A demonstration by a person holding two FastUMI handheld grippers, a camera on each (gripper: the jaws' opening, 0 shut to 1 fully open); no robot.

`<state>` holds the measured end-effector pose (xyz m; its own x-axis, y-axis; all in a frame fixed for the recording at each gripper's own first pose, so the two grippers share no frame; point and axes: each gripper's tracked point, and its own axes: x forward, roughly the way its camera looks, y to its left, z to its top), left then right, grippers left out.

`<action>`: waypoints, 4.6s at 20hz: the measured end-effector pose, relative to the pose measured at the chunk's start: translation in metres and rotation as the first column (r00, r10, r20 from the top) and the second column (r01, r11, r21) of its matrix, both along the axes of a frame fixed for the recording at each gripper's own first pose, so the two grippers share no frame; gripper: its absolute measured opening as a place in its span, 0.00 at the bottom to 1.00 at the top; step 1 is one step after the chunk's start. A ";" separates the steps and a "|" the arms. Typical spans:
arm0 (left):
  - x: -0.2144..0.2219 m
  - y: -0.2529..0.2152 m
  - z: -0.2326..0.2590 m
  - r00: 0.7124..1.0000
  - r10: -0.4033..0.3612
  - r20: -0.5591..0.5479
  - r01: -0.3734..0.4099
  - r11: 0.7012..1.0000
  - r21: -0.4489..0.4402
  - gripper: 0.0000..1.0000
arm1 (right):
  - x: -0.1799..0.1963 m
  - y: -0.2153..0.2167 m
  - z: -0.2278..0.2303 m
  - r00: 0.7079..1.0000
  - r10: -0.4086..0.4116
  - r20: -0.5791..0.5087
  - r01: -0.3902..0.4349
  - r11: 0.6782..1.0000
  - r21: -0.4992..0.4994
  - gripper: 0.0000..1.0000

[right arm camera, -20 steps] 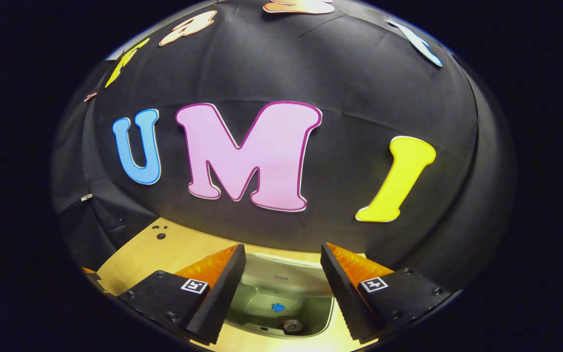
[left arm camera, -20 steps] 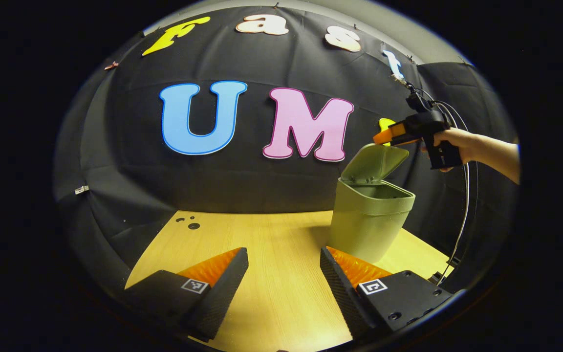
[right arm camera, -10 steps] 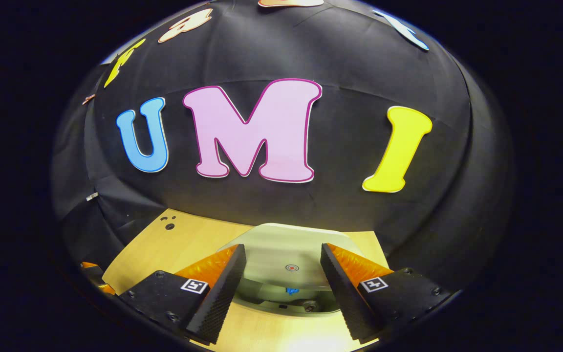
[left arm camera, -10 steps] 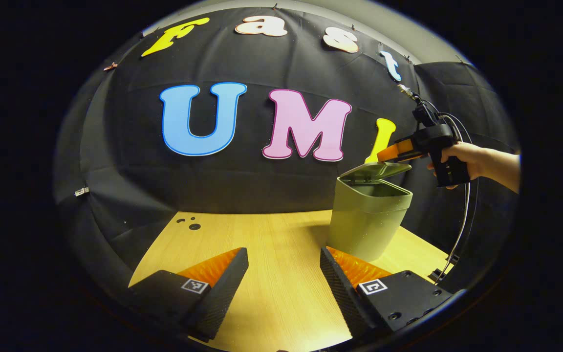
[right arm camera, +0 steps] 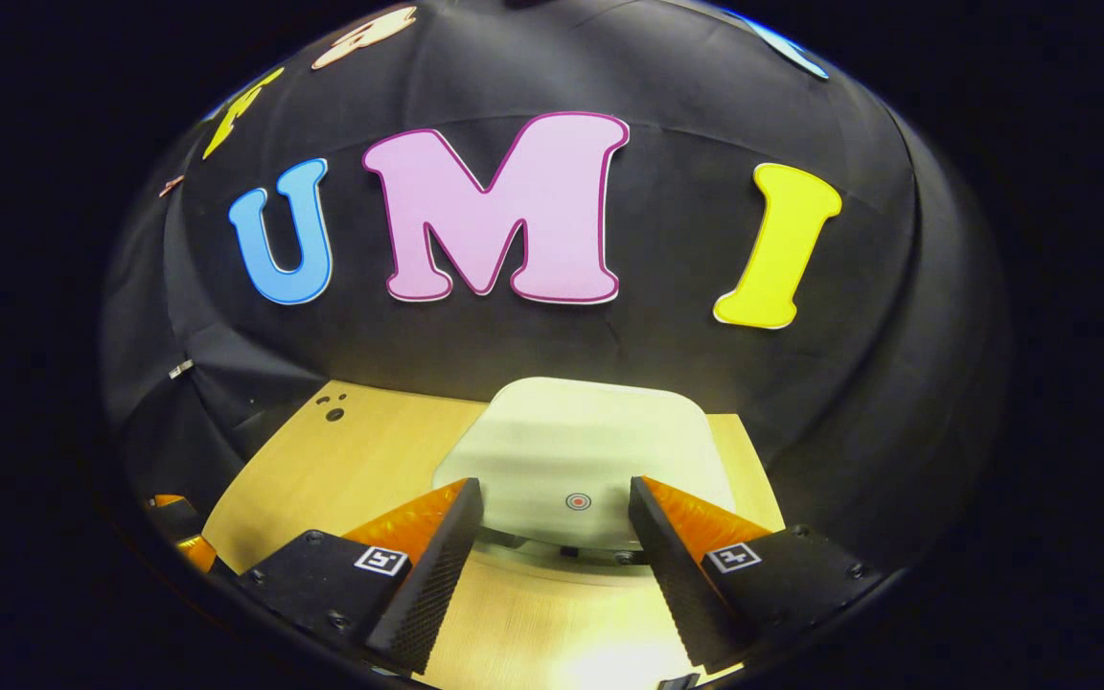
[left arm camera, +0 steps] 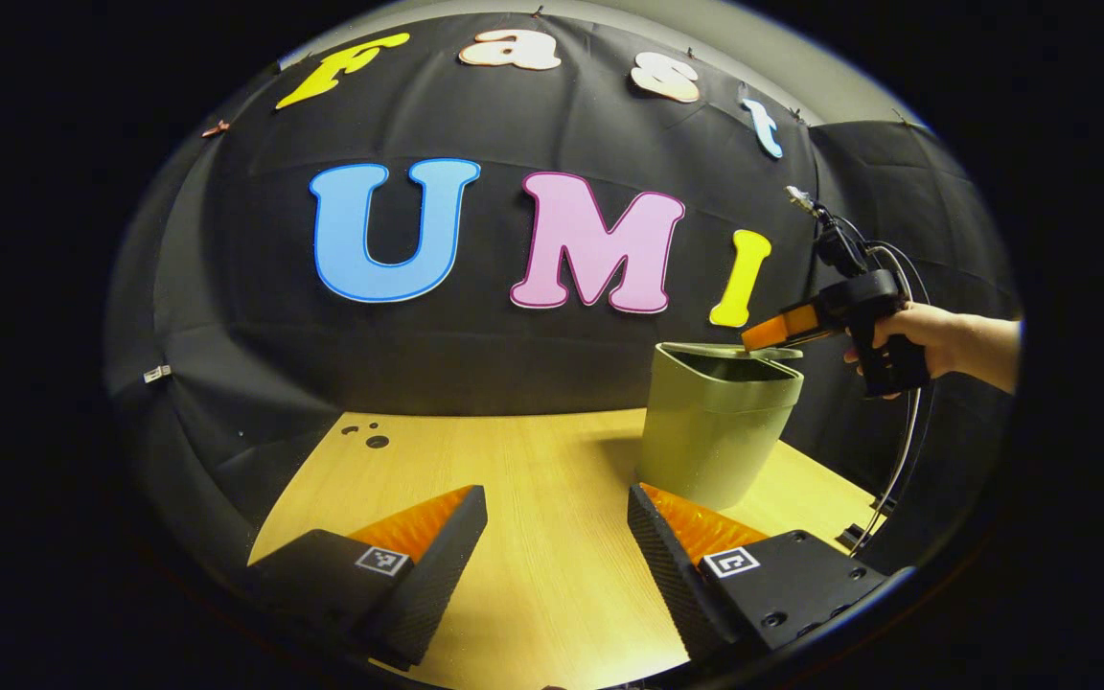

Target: Press the lid of the desktop garbage bin to open it, pick up the crumpled paper on the desktop and throw it into the bin, then pick up the pop can on the desktop and drop it into the bin, and finally close the garbage bin lid.

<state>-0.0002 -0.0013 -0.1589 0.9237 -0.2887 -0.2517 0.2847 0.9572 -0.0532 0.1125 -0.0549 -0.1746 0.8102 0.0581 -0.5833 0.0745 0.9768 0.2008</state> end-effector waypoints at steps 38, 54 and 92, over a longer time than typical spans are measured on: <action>0.000 -0.005 -0.012 0.999 0.015 -0.031 -0.016 1.000 -0.016 0.96 | -0.011 0.005 -0.034 0.997 0.038 -0.062 -0.039 0.999 -0.014 0.96; 0.008 -0.008 -0.006 1.000 -0.001 -0.017 0.001 1.000 0.002 0.96 | -0.006 0.005 -0.015 0.998 0.010 0.066 -0.013 0.999 0.042 0.96; 0.032 -0.022 0.018 0.999 -0.018 0.031 0.018 1.000 0.016 0.96 | -0.105 0.078 0.037 0.959 0.076 0.273 -0.095 0.994 0.055 0.98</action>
